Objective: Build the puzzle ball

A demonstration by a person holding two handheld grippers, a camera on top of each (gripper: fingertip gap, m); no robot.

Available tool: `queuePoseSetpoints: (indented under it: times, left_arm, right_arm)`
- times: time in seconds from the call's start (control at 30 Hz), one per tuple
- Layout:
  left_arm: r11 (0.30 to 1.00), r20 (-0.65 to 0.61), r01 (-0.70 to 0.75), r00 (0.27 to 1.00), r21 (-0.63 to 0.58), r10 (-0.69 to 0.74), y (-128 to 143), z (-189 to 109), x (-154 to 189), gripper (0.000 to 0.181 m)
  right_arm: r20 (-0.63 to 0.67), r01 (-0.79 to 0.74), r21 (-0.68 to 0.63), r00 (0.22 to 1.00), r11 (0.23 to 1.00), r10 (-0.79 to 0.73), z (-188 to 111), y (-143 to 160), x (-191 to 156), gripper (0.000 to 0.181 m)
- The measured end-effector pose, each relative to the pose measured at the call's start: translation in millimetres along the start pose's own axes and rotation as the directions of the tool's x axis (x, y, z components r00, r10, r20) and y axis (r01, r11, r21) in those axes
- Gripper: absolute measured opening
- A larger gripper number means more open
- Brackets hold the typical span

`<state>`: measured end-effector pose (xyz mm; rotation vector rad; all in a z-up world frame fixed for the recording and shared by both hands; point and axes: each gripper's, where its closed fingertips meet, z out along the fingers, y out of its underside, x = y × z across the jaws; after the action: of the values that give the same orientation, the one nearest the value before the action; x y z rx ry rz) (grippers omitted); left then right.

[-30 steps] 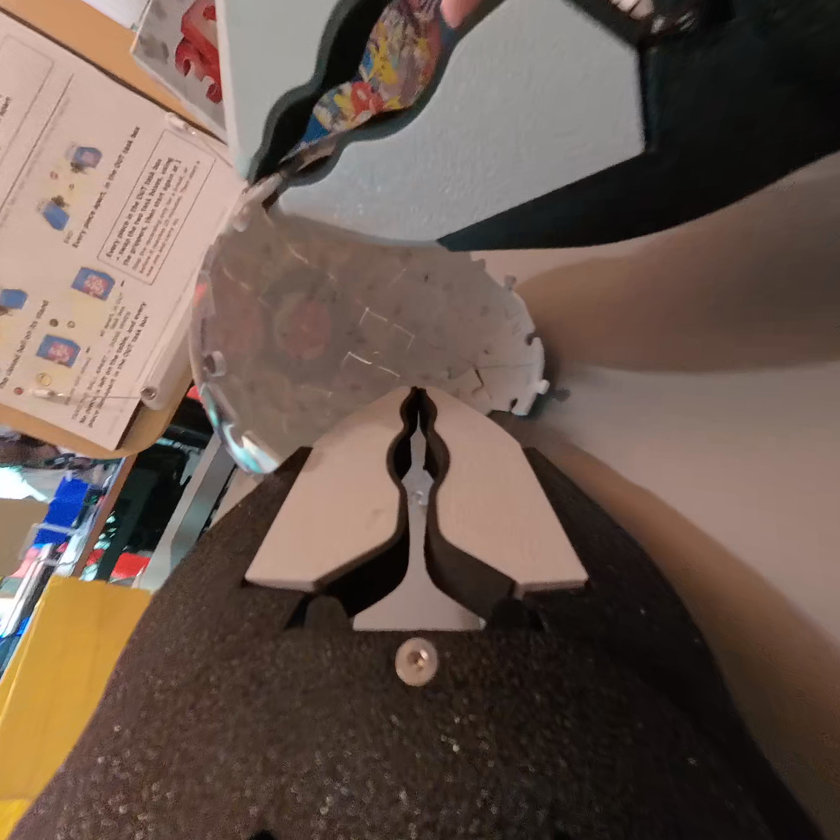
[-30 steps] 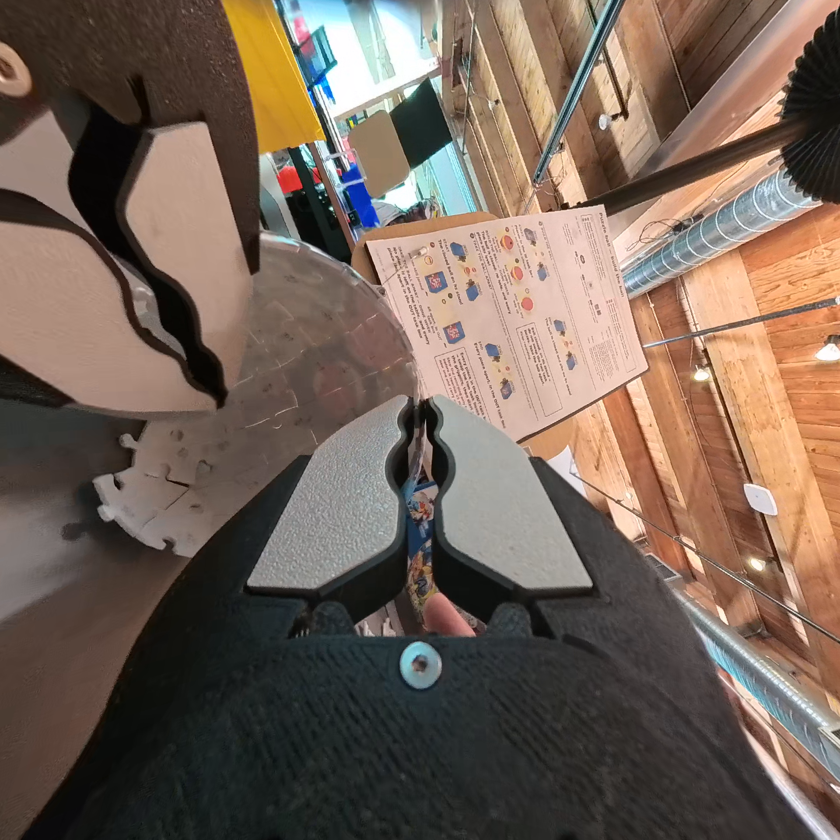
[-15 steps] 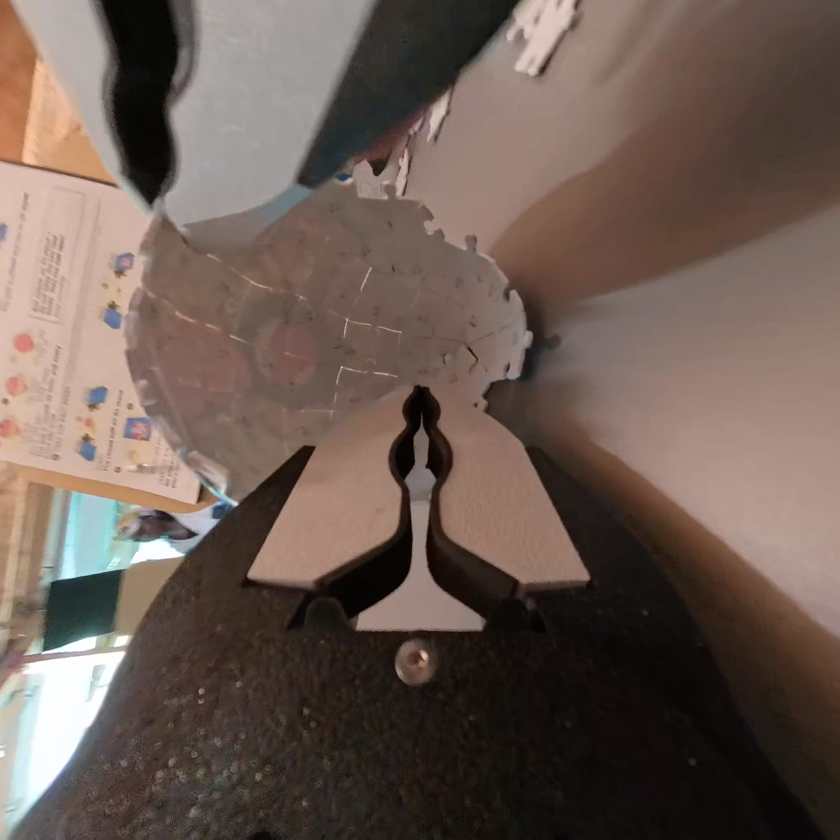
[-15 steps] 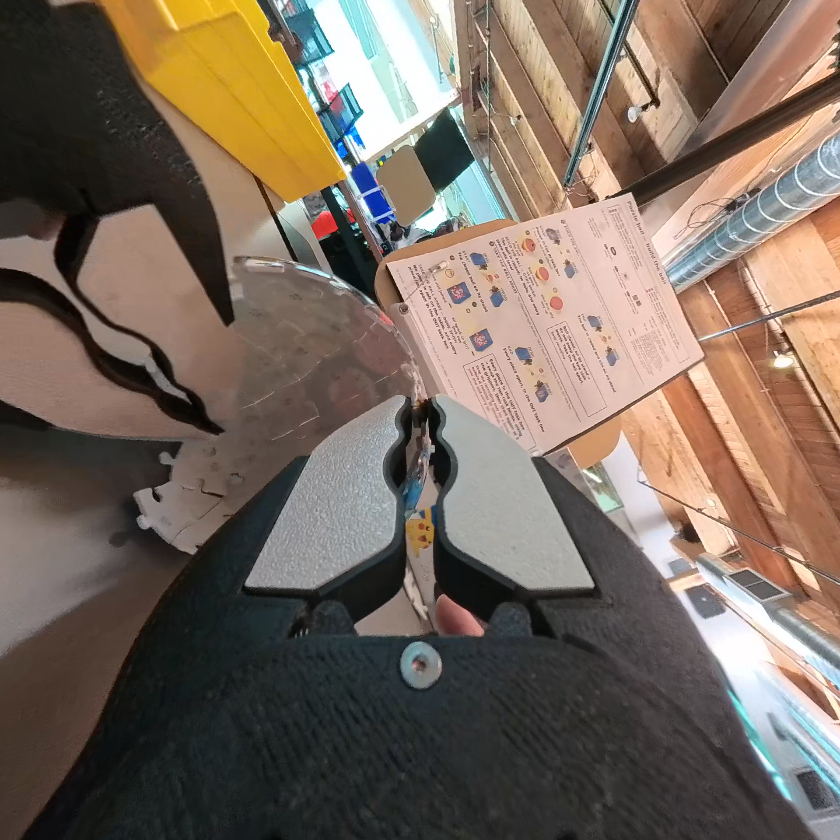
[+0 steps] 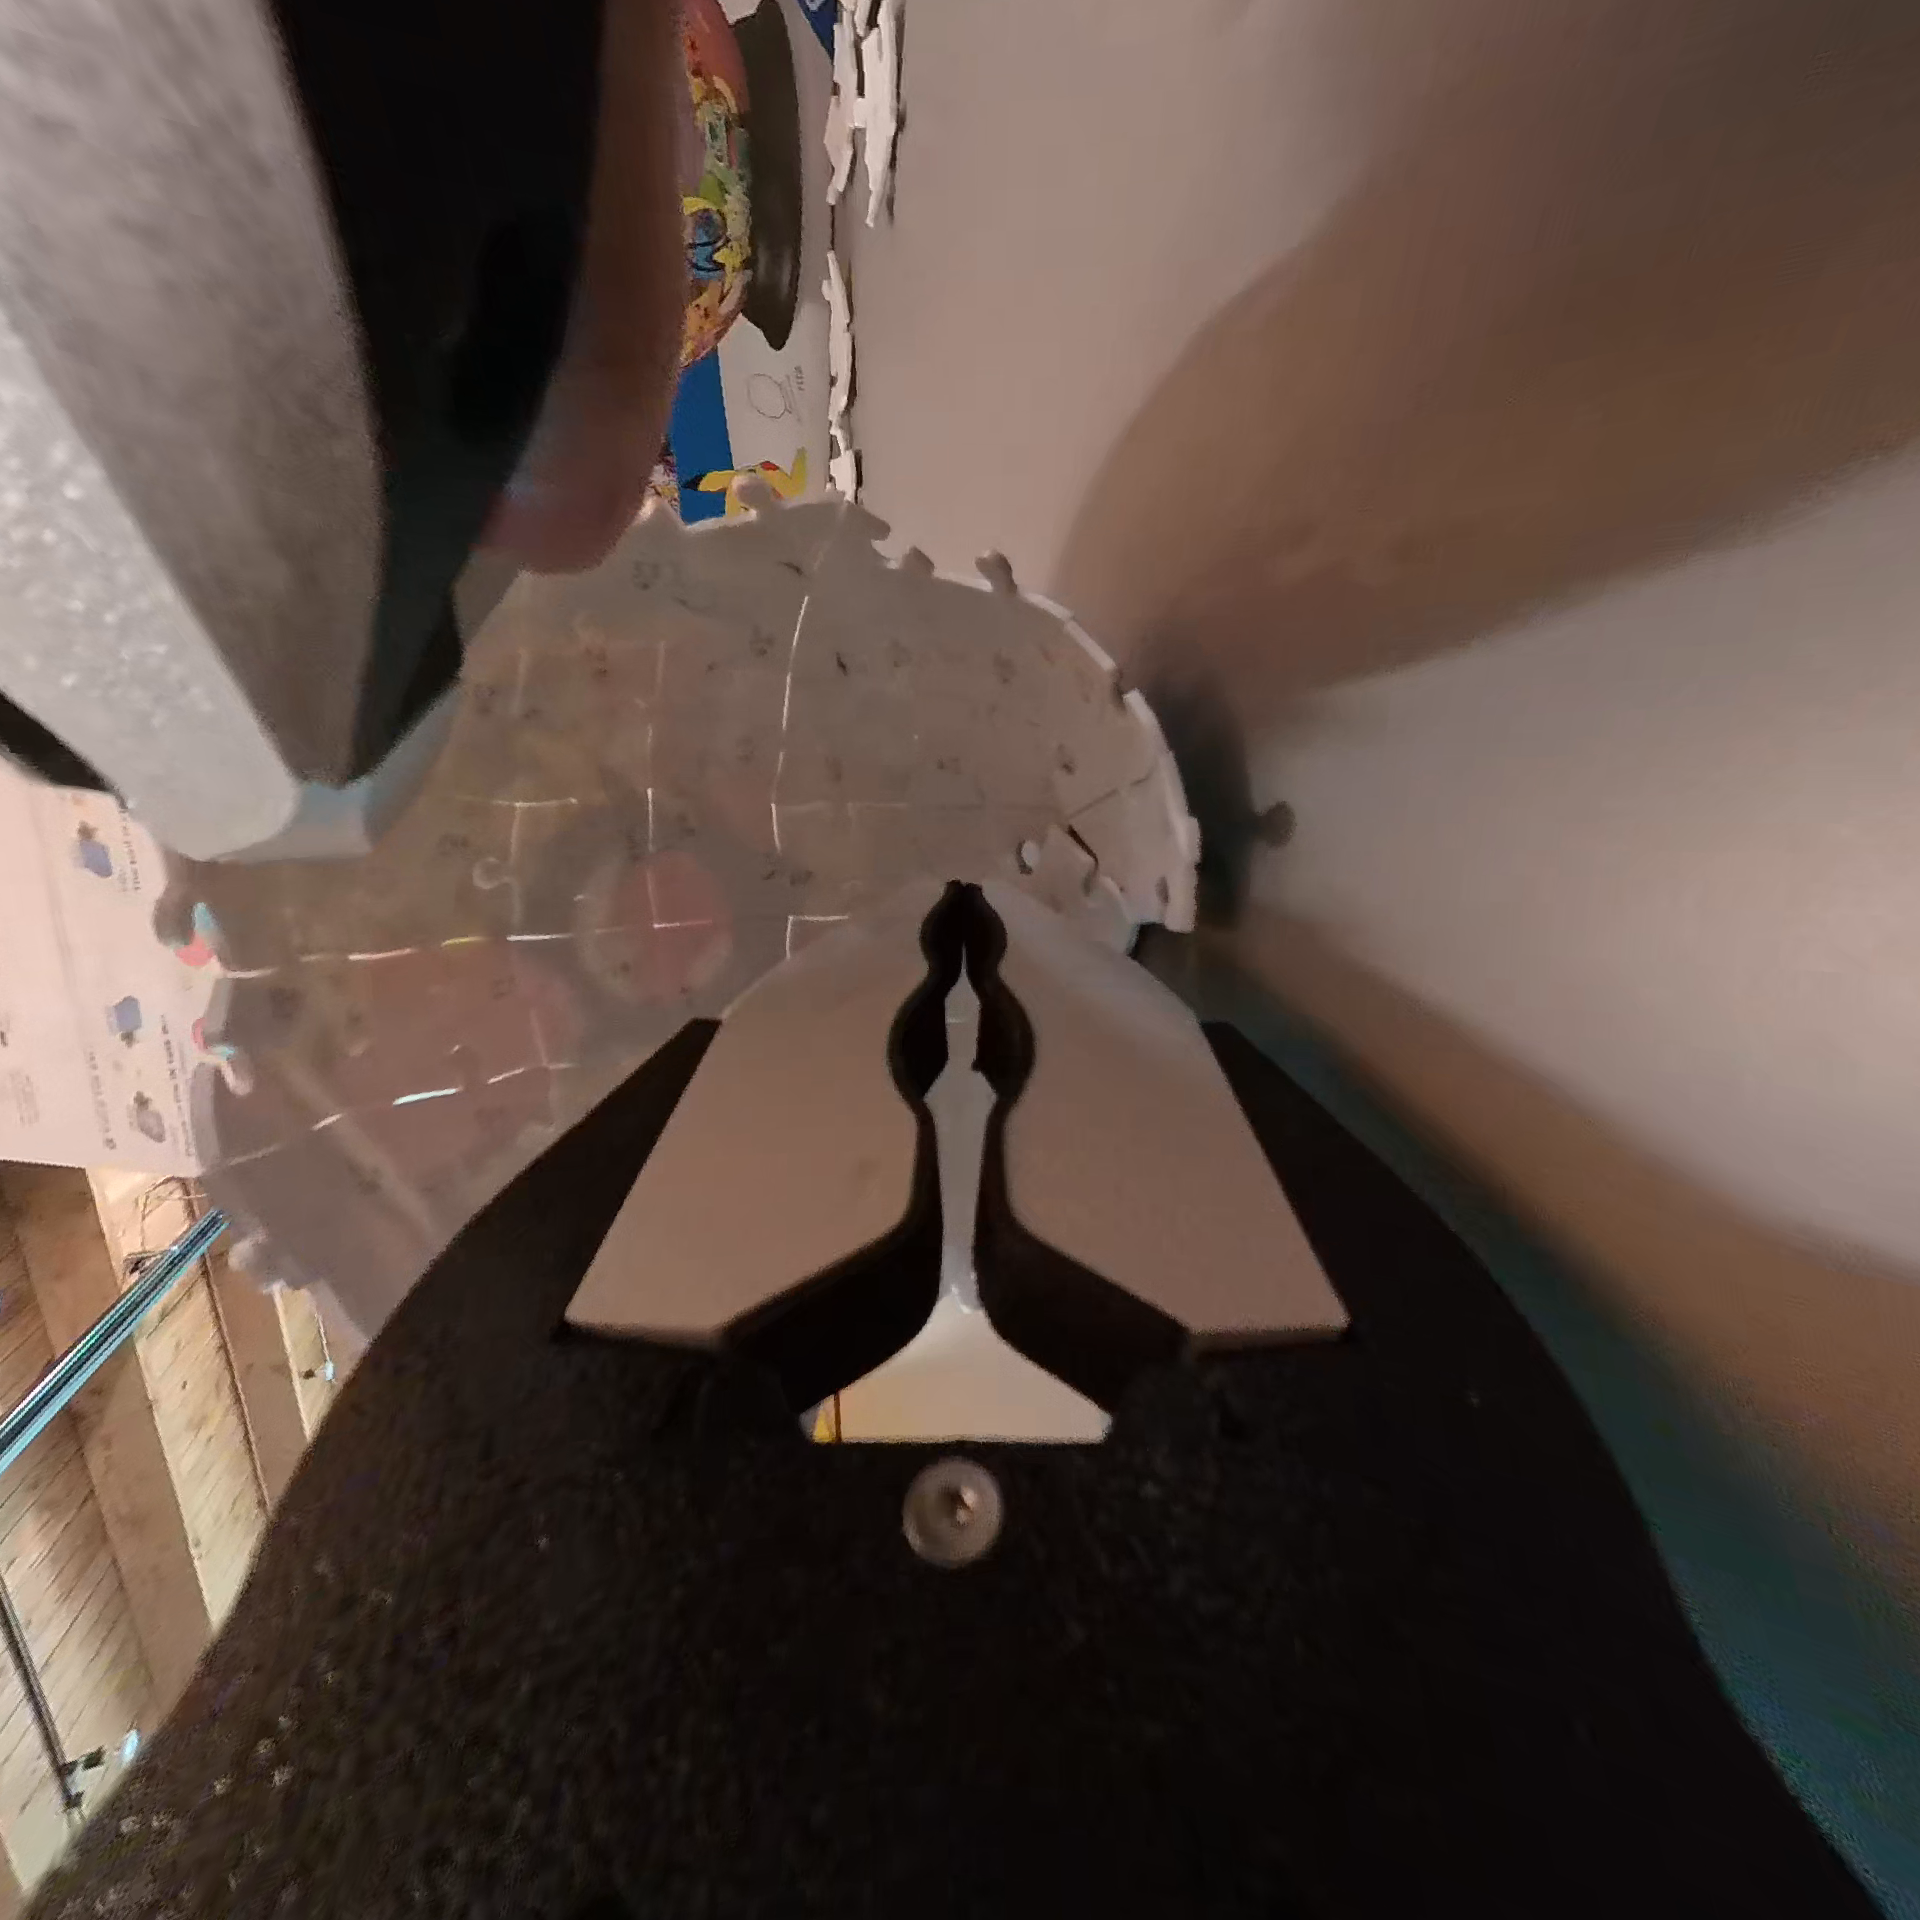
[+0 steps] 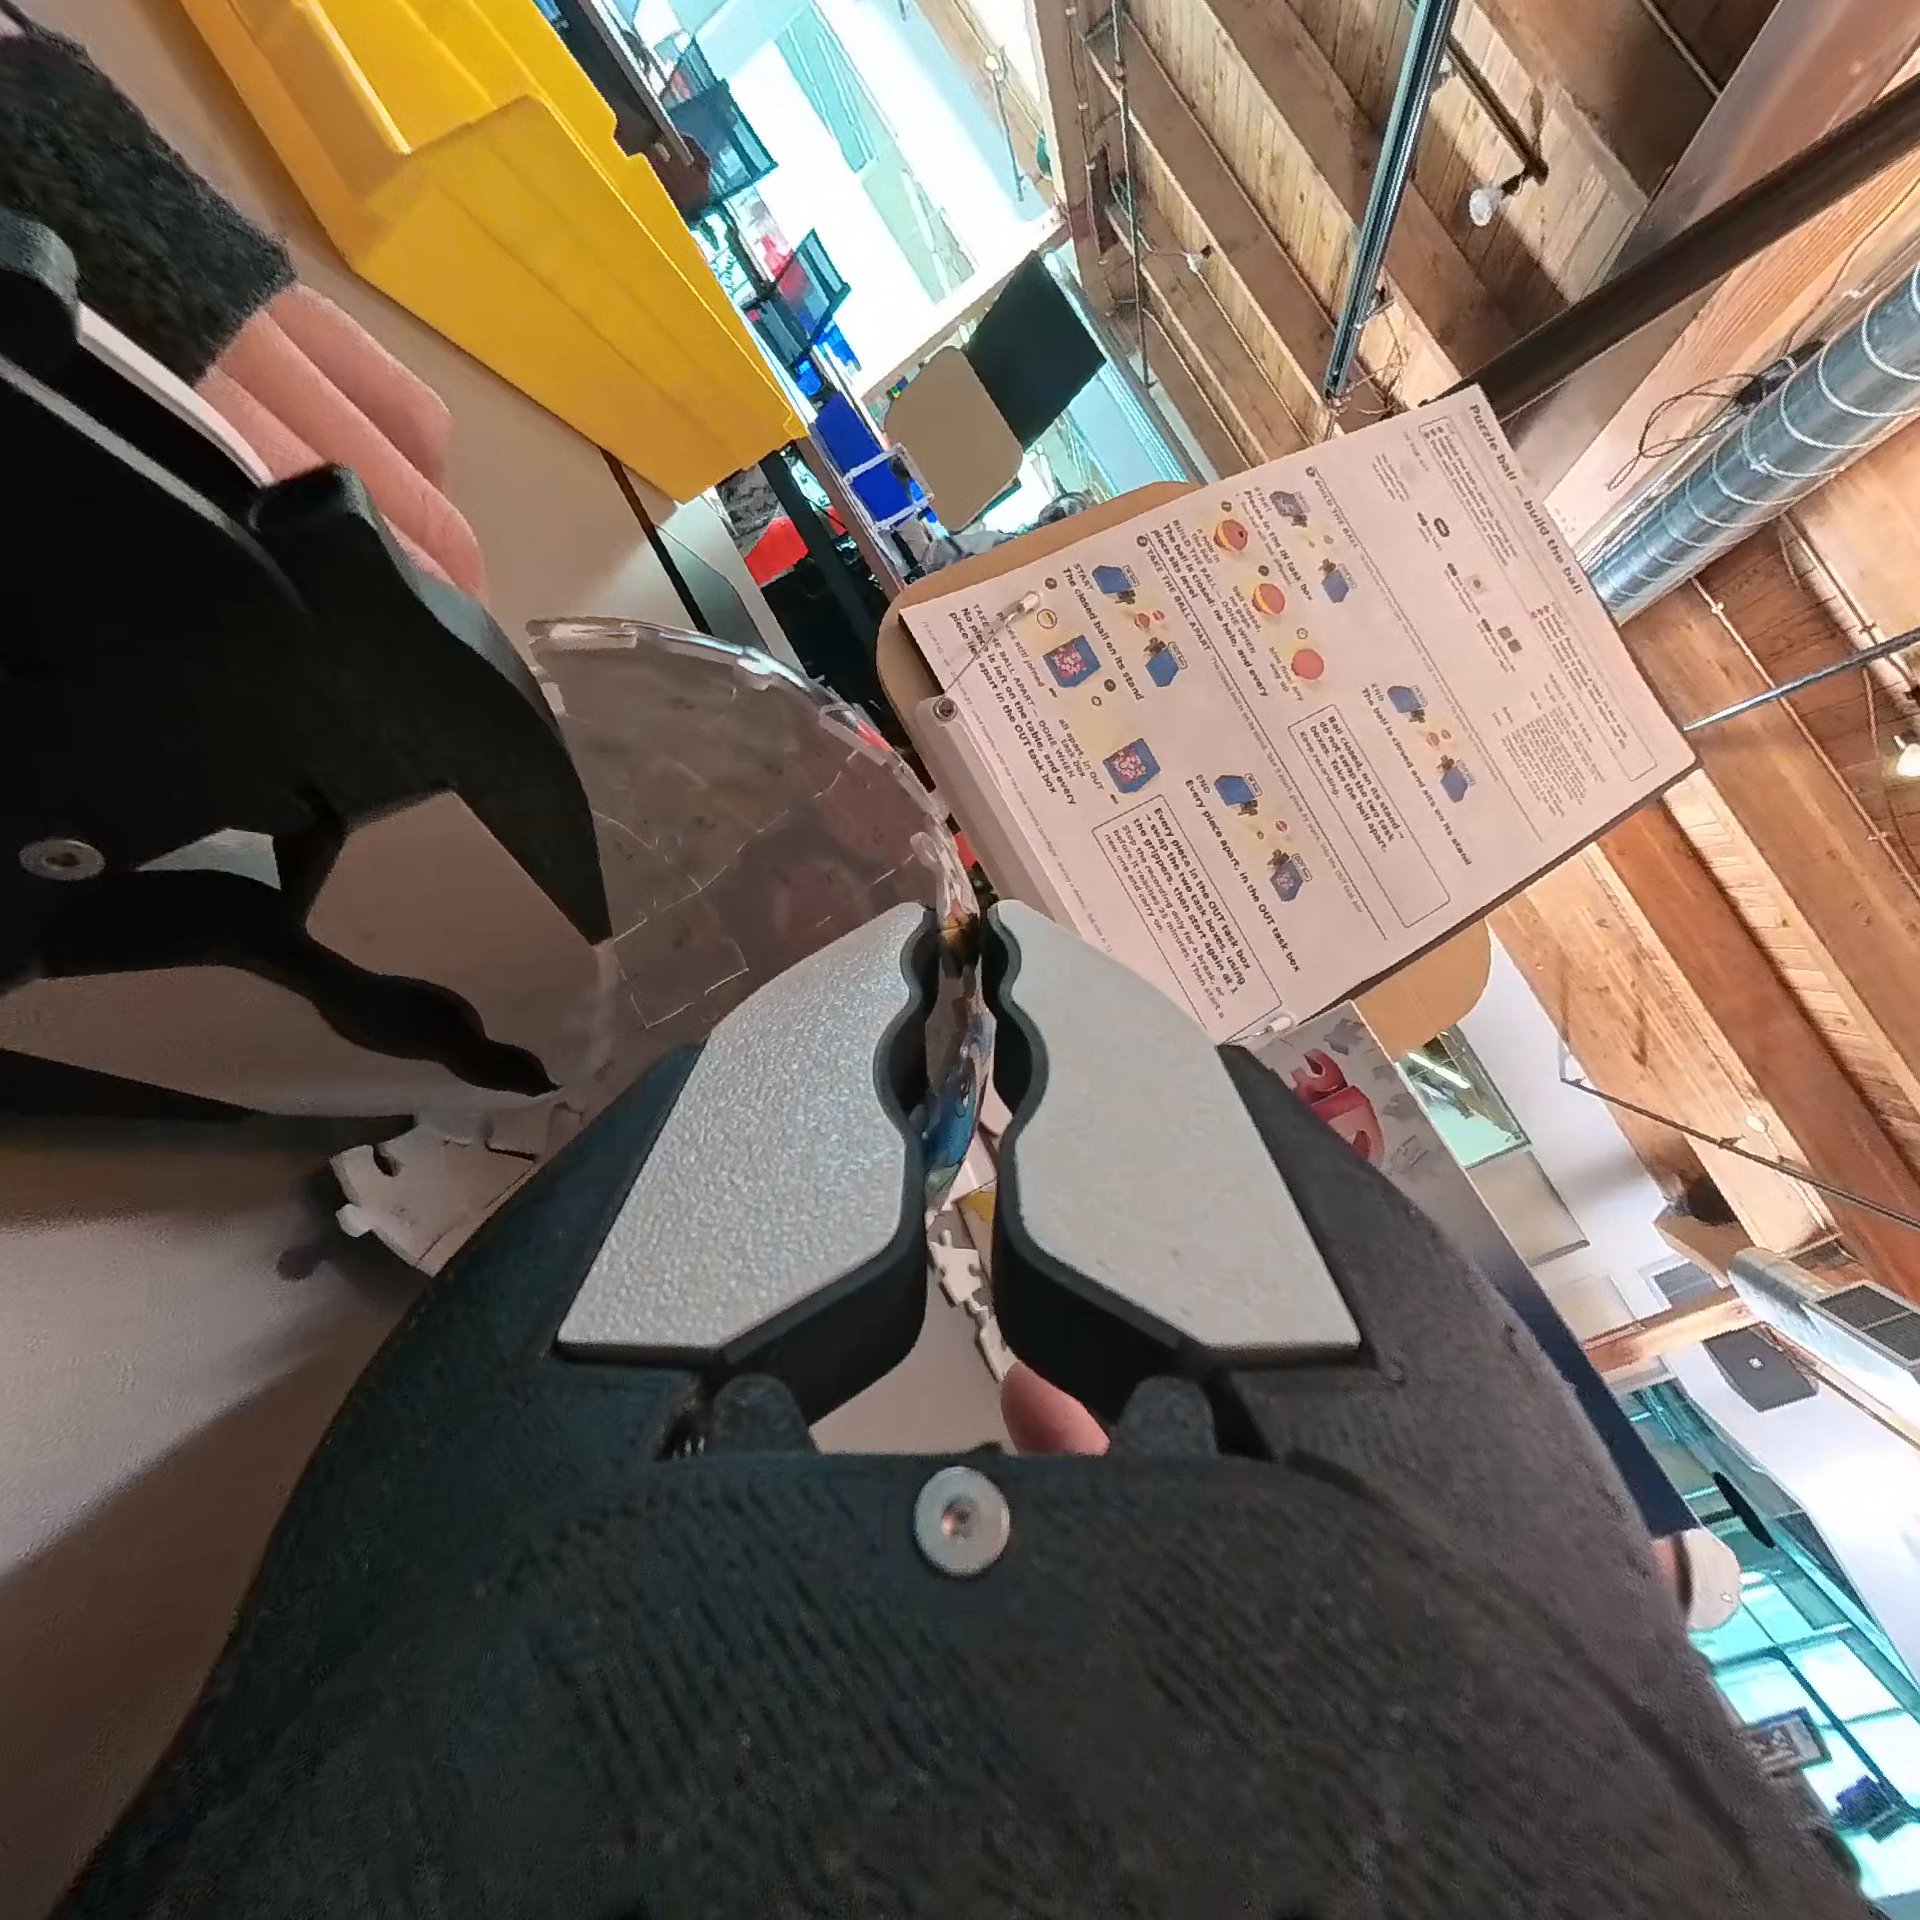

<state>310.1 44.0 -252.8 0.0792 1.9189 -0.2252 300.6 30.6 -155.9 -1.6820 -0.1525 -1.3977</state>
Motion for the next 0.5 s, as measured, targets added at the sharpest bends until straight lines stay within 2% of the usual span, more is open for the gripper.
queuePoseSetpoints:
  times: [0.27,0.5]
  left_arm:
    - [0.997,-0.053,-0.074,0.996,-0.034,0.073,-1,9,6,0.0]
    - [0.994,-0.035,-0.08,0.996,-0.071,0.078,1,11,4,0.0]
  right_arm:
    - [0.007,-0.019,0.013,1.0,1.0,0.019,-1,0,0,0.008]
    - [0.01,-0.05,0.02,0.999,0.999,0.05,0,1,1,0.008]
